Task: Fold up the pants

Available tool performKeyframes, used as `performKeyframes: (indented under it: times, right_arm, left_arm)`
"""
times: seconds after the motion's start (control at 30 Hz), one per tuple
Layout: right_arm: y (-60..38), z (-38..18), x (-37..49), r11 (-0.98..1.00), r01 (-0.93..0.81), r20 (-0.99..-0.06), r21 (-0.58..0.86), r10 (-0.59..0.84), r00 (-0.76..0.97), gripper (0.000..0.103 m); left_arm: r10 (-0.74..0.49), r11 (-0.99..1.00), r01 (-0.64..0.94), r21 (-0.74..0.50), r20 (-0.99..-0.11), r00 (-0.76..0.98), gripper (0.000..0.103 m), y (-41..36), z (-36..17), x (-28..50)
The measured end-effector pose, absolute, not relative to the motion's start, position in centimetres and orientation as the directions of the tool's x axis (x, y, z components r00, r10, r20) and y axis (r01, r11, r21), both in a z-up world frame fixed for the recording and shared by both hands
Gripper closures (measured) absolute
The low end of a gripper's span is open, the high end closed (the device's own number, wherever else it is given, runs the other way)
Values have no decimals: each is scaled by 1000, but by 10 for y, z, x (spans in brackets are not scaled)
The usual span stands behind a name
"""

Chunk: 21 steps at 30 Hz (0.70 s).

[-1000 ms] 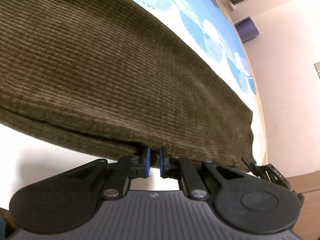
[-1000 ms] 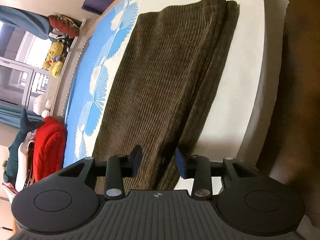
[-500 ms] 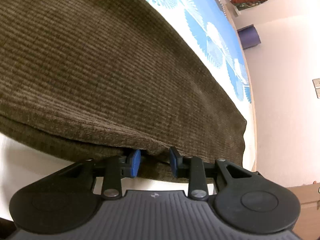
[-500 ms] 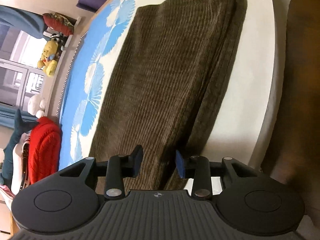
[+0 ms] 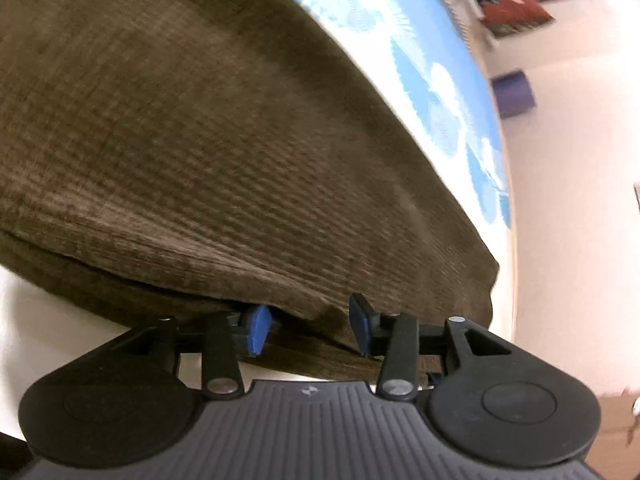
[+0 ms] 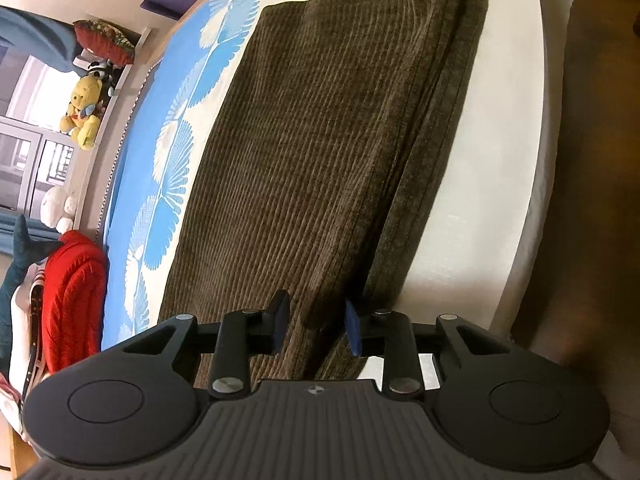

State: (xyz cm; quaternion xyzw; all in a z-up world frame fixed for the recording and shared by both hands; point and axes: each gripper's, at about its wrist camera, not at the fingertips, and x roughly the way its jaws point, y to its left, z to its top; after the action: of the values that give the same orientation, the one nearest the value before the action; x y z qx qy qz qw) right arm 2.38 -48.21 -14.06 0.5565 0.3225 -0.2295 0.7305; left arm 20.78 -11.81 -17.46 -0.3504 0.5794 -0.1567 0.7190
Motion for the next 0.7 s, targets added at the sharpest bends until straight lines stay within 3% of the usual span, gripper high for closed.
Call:
performKeyframes:
  times: [0.1, 0.2, 0.3, 0.37, 0.4, 0.43, 0.5, 0.7]
  right_arm:
    - [-483, -139, 23, 277, 695, -727, 663, 20, 686, 72]
    - [-483, -139, 23, 272, 694, -726, 666, 22, 688, 72]
    - [-483, -140, 22, 259, 693, -722, 673, 23, 692, 72]
    - [-481, -139, 23, 281, 699, -731, 657, 11, 683, 82]
    - [-480, -137, 24, 310, 706, -743, 637, 0, 670, 90]
    - [-479, -136, 25, 334, 711, -751, 619, -13, 660, 95]
    - [-477, -132, 23, 357, 697, -739, 622, -25, 673, 96]
    - [-472, -118, 12, 415, 654, -698, 633, -60, 714, 97]
  left_arm:
    - [-639, 690, -196, -697, -714, 286, 55, -114, -176, 202]
    - [-655, 672, -192, -715, -695, 297, 39, -114, -171, 198]
    - [-643, 673, -216, -707, -704, 302, 36, -115, -172, 208]
    - [-637, 676, -234, -699, -714, 292, 40, -116, -176, 210]
    - [-616, 691, -239, -682, -729, 298, 58, -117, -175, 210]
    - [-586, 720, -233, -654, -753, 301, 84, -119, -173, 210]
    - [-547, 762, -211, -613, -782, 298, 89, -123, -172, 207]
    - [-544, 782, -143, -607, -776, 319, 90, -122, -154, 194]
